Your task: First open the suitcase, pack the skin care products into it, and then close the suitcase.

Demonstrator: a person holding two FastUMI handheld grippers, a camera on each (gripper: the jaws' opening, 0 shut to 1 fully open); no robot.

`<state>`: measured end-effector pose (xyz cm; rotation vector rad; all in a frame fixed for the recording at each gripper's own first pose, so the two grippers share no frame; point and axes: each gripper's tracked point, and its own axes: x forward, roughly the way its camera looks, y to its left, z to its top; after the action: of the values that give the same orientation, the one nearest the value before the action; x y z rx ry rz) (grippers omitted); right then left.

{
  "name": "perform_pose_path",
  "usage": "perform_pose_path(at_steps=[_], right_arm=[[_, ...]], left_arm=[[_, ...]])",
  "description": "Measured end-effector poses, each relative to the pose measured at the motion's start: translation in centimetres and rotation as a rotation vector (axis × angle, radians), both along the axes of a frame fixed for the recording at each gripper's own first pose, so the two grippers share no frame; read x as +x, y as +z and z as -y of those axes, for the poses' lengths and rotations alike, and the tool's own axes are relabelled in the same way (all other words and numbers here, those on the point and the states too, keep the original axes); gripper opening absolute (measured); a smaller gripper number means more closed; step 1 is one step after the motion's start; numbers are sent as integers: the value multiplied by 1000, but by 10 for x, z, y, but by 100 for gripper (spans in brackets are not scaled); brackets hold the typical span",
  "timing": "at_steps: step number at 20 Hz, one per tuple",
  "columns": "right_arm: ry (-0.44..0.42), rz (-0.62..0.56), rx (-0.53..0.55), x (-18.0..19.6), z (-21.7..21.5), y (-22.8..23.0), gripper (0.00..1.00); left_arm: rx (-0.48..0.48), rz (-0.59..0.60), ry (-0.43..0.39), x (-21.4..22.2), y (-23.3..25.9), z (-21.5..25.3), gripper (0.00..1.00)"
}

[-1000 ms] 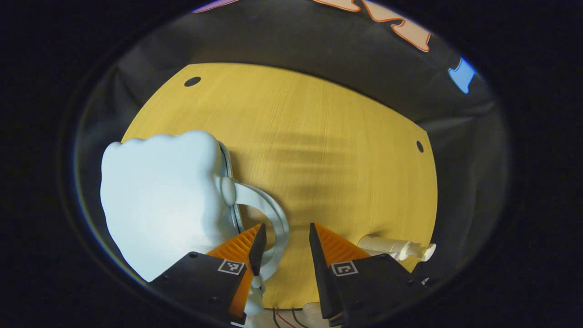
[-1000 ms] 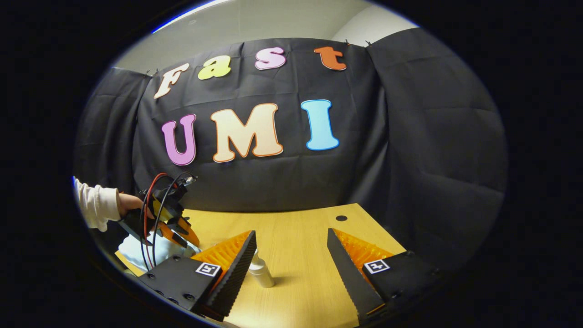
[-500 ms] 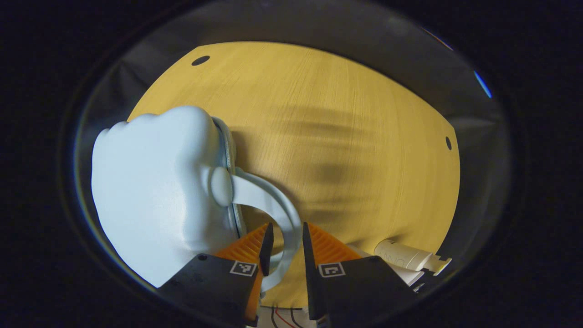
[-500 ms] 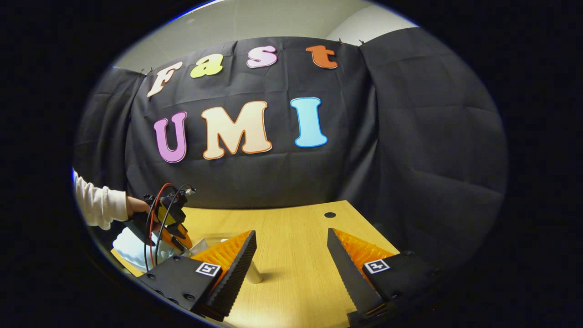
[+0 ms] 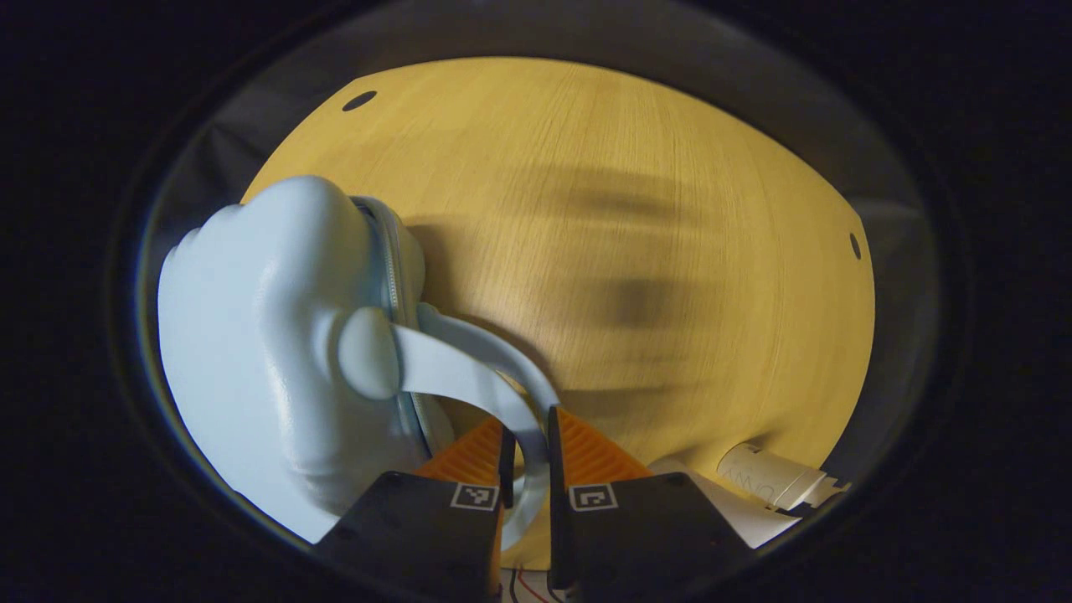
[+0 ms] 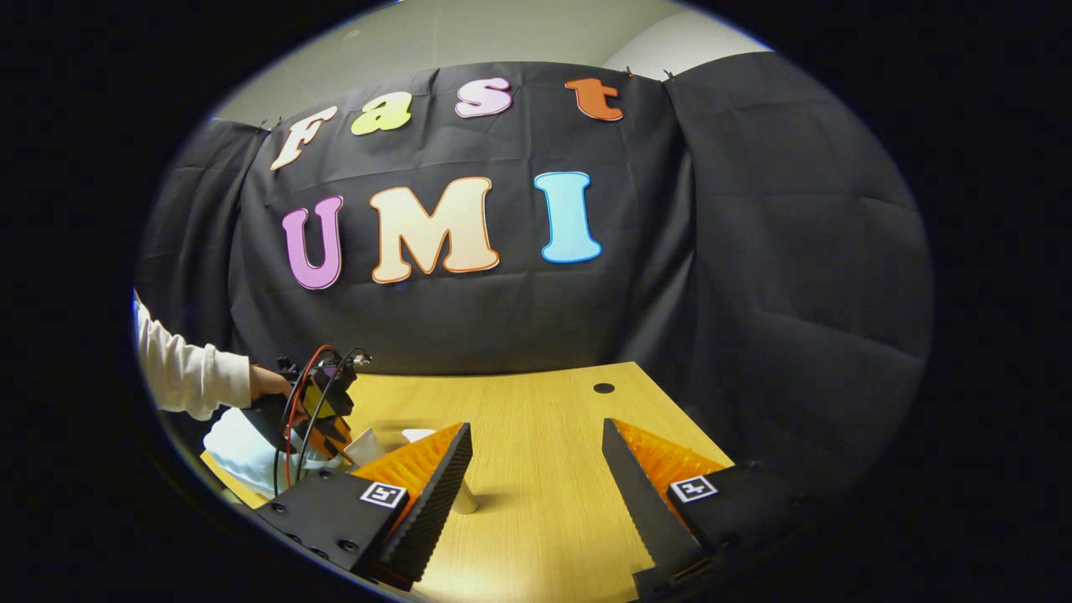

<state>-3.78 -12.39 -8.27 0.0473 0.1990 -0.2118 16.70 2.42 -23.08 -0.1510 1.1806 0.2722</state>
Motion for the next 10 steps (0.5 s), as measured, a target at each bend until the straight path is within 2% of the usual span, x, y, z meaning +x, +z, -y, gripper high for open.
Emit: perform_pose_path(at_steps=[5,7,10], right_arm=[[12,2,3,2,-3,1,98],[25,6,-4,3,-8,4,96],[50,14,-16,8,-14,8,98]], left_arm=[[-72,42,18,1,3,3,1],[-103,75,12,2,8,6,0],[-114,106,-10,3,17,10,0]])
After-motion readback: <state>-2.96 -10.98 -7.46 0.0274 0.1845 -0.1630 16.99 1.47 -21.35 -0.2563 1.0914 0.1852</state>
